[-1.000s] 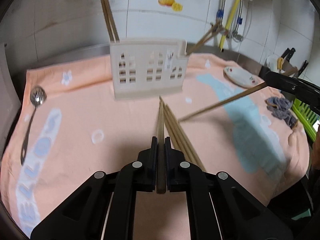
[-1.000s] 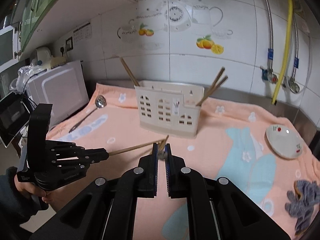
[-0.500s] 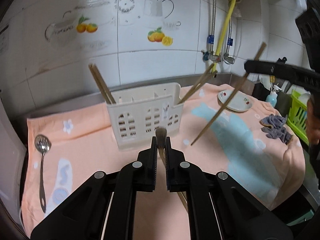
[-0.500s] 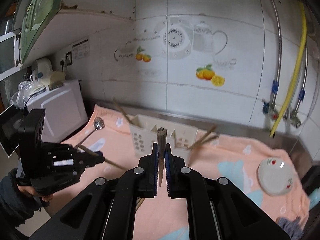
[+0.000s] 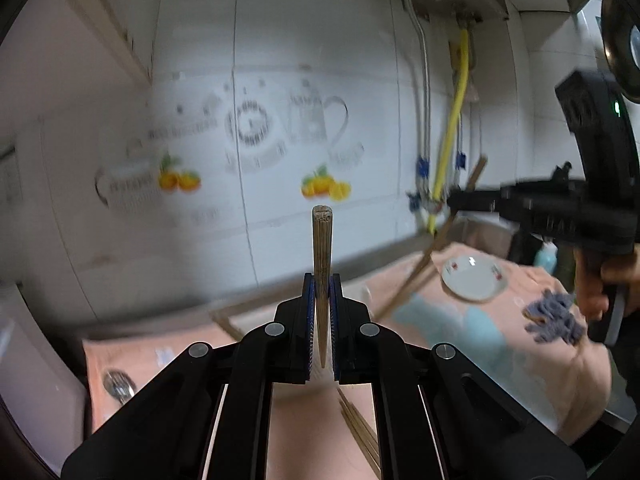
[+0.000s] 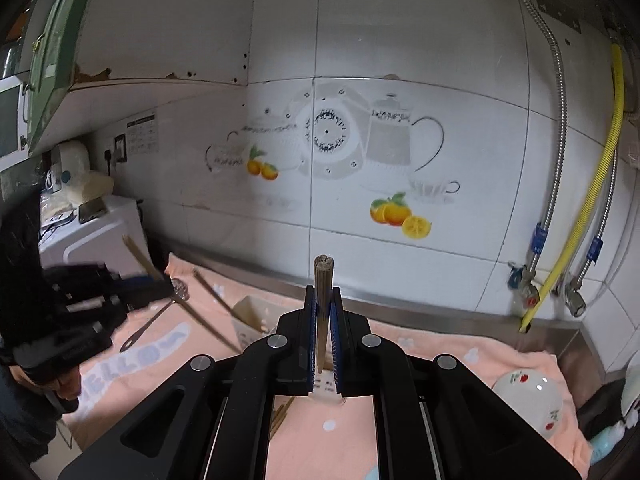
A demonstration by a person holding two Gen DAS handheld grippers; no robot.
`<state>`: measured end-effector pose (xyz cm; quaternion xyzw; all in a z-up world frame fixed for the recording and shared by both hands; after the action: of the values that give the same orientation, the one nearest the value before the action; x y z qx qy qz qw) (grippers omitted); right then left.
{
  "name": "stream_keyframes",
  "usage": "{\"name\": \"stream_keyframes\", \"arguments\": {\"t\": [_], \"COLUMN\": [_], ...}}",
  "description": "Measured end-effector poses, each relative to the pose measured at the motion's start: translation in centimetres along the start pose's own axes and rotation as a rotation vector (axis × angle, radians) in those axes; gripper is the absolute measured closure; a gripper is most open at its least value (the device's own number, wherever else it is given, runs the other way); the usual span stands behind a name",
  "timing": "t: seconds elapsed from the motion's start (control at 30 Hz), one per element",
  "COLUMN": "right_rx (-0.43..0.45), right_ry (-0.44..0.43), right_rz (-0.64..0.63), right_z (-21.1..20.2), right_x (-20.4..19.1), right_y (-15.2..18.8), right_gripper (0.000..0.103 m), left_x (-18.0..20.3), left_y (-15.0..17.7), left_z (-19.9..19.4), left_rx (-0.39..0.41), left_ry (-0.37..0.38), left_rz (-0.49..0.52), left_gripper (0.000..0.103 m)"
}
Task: Organize utensils
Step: 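Lift both chopsticks and lower them toward the white holder, then open both grippers to drop the chopsticks into the holder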
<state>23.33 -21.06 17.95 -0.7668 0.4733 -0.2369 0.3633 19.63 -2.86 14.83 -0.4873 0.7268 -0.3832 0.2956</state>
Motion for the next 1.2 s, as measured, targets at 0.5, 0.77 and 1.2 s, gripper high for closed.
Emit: {"name": "stream_keyframes", "arguments": {"t": [0.5, 0.77, 1.2], "right_rx": [-0.066, -0.103, -0.070], "right_ry": [-0.004, -0.004, 0.032], "right_rz": [0.030, 0.041, 0.048], "right_z": [5.5, 7.8, 6.3], "right_x": [0.8, 0.9, 0.7], "right_y": [0.0, 1.1, 2.4], "right_gripper": [0.096, 0.096, 0.086], "left_x": [-3.4, -4.6, -4.1], "left_y": [-2.2, -0.7, 0.2], "left_z": [5.4, 7.5, 5.3], "left_rx": [-0.028, -0.094, -0.064], "left_ry": [-0.119, -0.090, -0.101], "left_rz": [-0.045, -0.079, -0.076], "left_gripper": [0.097, 0.097, 0.077]}}
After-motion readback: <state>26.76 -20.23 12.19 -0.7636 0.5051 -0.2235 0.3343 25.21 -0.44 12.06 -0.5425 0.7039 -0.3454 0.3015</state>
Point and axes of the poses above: each gripper's, at about its wrist camera, not at the fingertips, and z roughly the way its jaws point, x to its right, y to its underside, the point moved 1 cm from there along z, roughly the way its jaws point, and after that the axes turned 13 degrees about -x, right-handed, at the moved point
